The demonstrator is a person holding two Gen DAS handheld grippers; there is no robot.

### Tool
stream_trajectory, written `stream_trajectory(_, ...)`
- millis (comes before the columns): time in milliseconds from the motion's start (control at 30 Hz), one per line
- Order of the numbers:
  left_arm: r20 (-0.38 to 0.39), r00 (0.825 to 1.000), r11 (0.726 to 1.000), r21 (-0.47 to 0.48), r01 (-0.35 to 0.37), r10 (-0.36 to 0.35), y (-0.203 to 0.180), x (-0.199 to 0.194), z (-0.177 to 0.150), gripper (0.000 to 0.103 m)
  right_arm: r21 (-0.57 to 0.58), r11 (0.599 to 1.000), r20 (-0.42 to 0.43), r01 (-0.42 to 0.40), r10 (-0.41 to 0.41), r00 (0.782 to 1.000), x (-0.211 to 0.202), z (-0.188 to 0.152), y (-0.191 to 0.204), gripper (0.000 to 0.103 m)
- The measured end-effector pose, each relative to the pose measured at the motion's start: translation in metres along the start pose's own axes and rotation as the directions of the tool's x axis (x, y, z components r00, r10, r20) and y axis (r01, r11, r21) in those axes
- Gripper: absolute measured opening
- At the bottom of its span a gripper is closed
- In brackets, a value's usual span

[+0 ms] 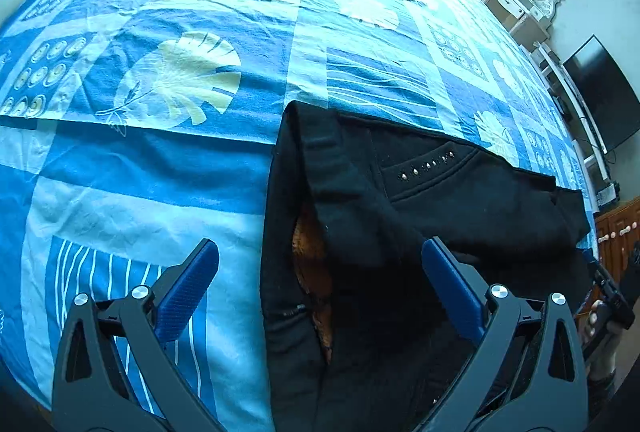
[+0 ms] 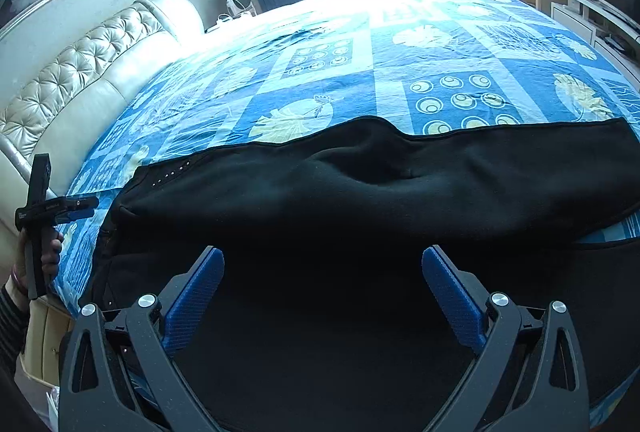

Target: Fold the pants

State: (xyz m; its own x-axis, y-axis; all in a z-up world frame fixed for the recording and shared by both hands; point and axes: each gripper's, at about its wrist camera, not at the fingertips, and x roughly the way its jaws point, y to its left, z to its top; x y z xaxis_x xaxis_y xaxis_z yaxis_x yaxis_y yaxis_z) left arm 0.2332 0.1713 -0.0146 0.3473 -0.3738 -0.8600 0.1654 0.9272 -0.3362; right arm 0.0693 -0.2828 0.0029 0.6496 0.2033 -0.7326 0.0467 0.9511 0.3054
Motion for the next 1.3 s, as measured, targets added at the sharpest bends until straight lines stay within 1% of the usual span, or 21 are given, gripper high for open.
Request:
stream_trajectory(100,-0.033,0.998,0.996,-0.074,0.049,-0.052,0.023,0.026,0.024,0.101,-0.030,1.000,-0.015,-0.004,0.004,1.000,0.009,0.005,0.009,0.099)
stream_trajectory(167,-0.048,0.995,0.992,-0.097,0.078,-0.082,0.030,0.040,0.037,0.100,-0.062,0.998,-0.020,-0.006,0.005,1.000,0.014,0.012,0.014,0.099)
stream_trajectory(233,-0.062,0.990,0.989,-0.089,0.118,-0.124,0.027,0.049,0.045,0.097,-0.104,0.995,-0.021,-0.004,0.002,1.000,0.018,0.022,0.019,0.099)
stream_trajectory(300,-0.077,0.987,0.989,-0.039,0.140,-0.143,0.017,0.056,0.051,0.094,-0.167,0.986,-0.015,-0.003,0.001,1.000,0.022,0.036,0.024,0.099)
stream_trajectory(367,-0.089,0.985,0.989,0.015,0.147,-0.145,0.006,0.061,0.055,0.083,-0.237,0.971,-0.008,0.004,-0.006,1.000,0.029,0.055,0.026,0.099)
stream_trajectory(433,-0.111,0.986,0.990,0.041,0.133,-0.127,0.002,0.067,0.058,0.065,-0.279,0.960,-0.018,0.008,-0.014,1.000,0.042,0.073,0.024,0.099)
stream_trajectory(500,-0.121,0.987,0.992,0.041,0.116,-0.111,0.004,0.071,0.061,0.056,-0.321,0.947,-0.060,-0.023,0.004,0.998,0.059,0.092,0.022,0.099)
stream_trajectory(600,-0.122,0.986,0.993,0.021,0.113,-0.109,0.011,0.073,0.068,0.045,-0.421,0.907,-0.136,-0.013,-0.048,0.990,0.091,0.110,0.022,0.099)
stream_trajectory(633,-0.122,0.987,0.994,0.018,0.107,-0.104,0.012,0.073,0.070,0.043,-0.460,0.888,-0.160,-0.011,-0.071,0.985,0.102,0.114,0.023,0.098)
stream_trajectory(733,-0.128,0.987,0.995,0.032,0.097,-0.092,0.010,0.077,0.075,0.043,-0.544,0.839,-0.232,-0.001,-0.149,0.961,0.132,0.118,0.024,0.098)
stream_trajectory(800,-0.131,0.988,0.994,0.065,0.084,-0.075,0.006,0.079,0.075,0.043,-0.550,0.834,-0.314,-0.054,-0.146,0.938,0.146,0.118,0.022,0.096)
stream_trajectory(833,-0.130,0.989,0.994,0.085,0.074,-0.062,0.004,0.079,0.075,0.043,-0.542,0.835,-0.365,-0.093,-0.134,0.921,0.152,0.117,0.022,0.081)
stream_trajectory(867,-0.126,0.991,0.993,0.104,0.062,-0.049,0.001,0.079,0.075,0.040,-0.533,0.837,-0.427,-0.128,-0.135,0.894,0.159,0.114,0.023,0.035)
stream_trajectory(900,-0.125,0.991,0.991,0.115,0.063,-0.049,0.000,0.079,0.074,0.030,-0.536,0.833,-0.460,-0.137,-0.153,0.874,0.163,0.112,0.025,0.025)
stream_trajectory(933,-0.133,0.989,0.990,0.112,0.081,-0.065,0.000,0.079,0.075,0.017,-0.559,0.818,-0.452,-0.134,-0.165,0.877,0.162,0.110,0.030,0.022)
stream_trajectory(967,-0.142,0.986,0.989,0.102,0.106,-0.091,0.000,0.079,0.075,0.012,-0.577,0.805,-0.449,-0.136,-0.173,0.877,0.160,0.110,0.034,0.015)
stream_trajectory(1000,-0.143,0.985,0.989,0.100,0.108,-0.093,-0.001,0.079,0.076,0.010,-0.593,0.796,-0.437,-0.125,-0.187,0.880,0.158,0.111,0.037,0.014)
stream_trajectory(1100,-0.123,0.990,0.988,0.133,0.079,-0.063,-0.009,0.074,0.079,0.008,-0.618,0.783,-0.356,-0.066,-0.204,0.912,0.143,0.123,0.044,0.011)
stream_trajectory(1133,-0.109,0.992,0.988,0.132,0.080,-0.066,-0.011,0.069,0.081,0.008,-0.623,0.781,-0.320,-0.042,-0.205,0.925,0.135,0.129,0.046,0.011)
stream_trajectory(1233,-0.042,0.991,0.986,0.098,0.132,-0.128,-0.012,0.046,0.087,0.006,-0.652,0.757,-0.191,0.046,-0.223,0.956,0.104,0.137,0.061,0.011)
stream_trajectory(1300,0.006,0.986,0.983,0.081,0.164,-0.165,-0.012,0.027,0.087,0.006,-0.671,0.735,-0.106,0.101,-0.230,0.968,0.081,0.136,0.069,0.011)
